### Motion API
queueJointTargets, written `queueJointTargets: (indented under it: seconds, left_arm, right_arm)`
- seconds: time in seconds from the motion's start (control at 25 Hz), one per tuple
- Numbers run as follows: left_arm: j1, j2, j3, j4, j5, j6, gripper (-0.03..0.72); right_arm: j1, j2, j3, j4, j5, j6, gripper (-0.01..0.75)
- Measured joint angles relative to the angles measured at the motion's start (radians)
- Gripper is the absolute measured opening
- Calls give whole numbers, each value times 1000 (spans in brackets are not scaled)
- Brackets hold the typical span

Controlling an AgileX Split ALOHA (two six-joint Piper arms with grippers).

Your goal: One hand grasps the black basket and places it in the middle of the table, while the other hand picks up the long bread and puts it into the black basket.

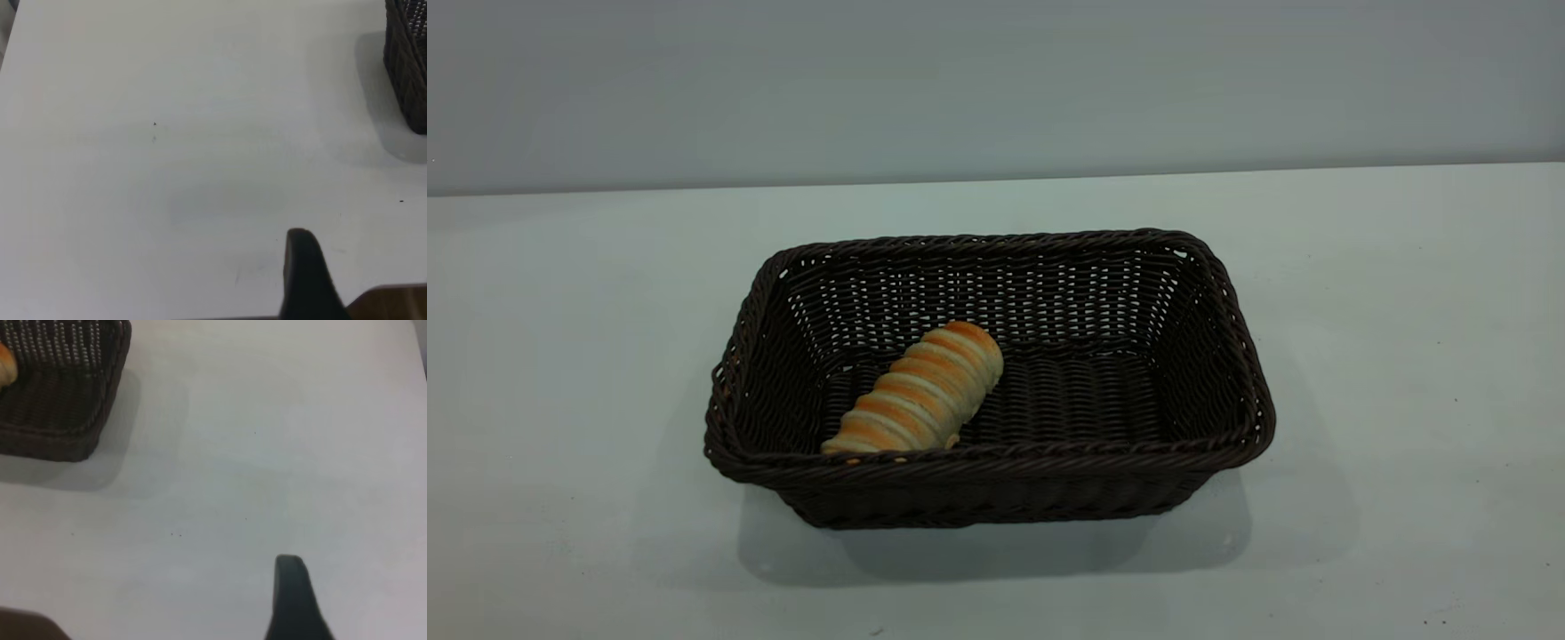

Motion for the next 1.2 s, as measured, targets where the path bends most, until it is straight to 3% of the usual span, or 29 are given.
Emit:
queueJointTargets:
  seconds: [0.6, 1.2]
  left_arm:
    - [0, -1, 0, 0, 1, 0, 466]
    - [0, -1, 0, -38, 1, 16, 466]
  right_arm:
    - [0, -2, 0, 0, 0, 0, 472]
    - [0, -2, 0, 0, 0, -1, 367]
